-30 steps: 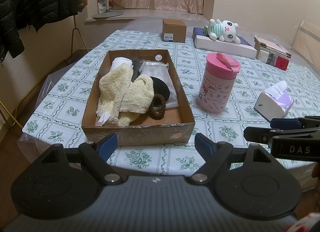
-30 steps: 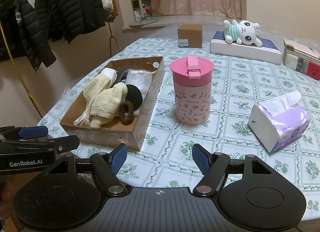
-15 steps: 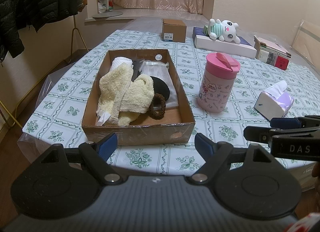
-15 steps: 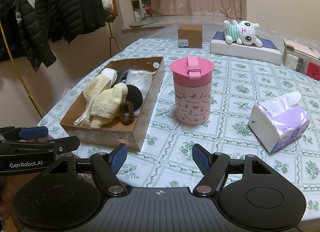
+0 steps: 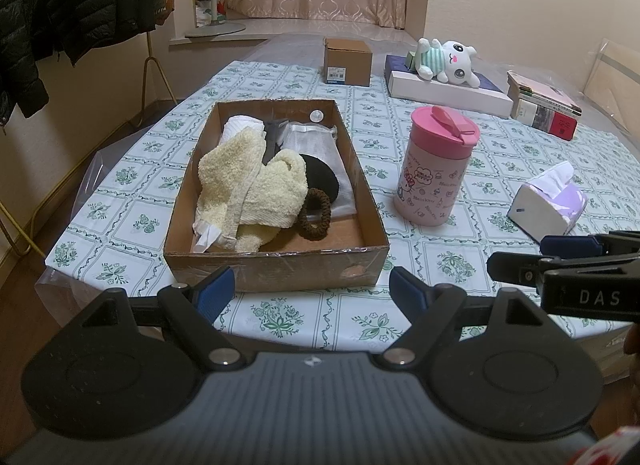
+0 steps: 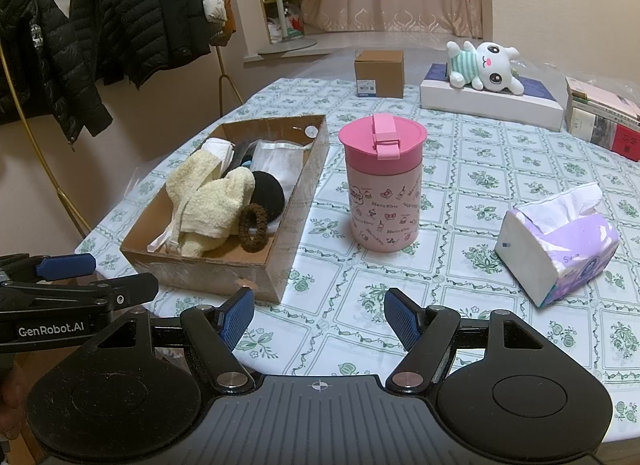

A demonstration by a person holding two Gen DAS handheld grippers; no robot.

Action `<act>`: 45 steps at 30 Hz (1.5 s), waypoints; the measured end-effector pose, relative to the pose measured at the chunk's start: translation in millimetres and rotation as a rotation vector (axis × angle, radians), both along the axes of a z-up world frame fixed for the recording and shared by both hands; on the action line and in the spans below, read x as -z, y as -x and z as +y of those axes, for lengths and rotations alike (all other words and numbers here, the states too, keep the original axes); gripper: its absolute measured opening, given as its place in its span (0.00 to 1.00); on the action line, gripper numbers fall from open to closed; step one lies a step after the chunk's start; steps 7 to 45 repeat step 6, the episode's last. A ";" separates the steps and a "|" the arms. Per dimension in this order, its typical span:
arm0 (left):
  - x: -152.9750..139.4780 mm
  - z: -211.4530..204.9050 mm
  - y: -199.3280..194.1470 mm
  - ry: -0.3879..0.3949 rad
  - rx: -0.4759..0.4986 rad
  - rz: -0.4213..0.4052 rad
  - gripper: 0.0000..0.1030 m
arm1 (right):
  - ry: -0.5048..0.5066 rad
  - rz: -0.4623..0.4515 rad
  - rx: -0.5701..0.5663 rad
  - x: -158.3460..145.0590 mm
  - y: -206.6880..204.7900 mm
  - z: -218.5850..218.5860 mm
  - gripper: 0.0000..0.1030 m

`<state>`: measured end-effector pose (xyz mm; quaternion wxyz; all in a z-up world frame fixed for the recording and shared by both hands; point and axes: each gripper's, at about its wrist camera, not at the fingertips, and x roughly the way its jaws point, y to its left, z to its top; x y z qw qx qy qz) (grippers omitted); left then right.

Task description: Organize soft objects

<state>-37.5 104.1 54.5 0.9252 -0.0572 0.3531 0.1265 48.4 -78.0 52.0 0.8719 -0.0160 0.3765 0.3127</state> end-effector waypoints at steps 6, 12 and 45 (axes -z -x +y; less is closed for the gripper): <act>-2.0 -0.8 2.6 -0.006 -0.005 -0.009 0.83 | -0.001 -0.001 0.003 -1.4 -0.3 0.1 0.69; -2.0 -0.8 2.6 -0.006 -0.005 -0.009 0.83 | -0.001 -0.001 0.003 -1.4 -0.3 0.1 0.69; -2.0 -0.8 2.6 -0.006 -0.005 -0.009 0.83 | -0.001 -0.001 0.003 -1.4 -0.3 0.1 0.69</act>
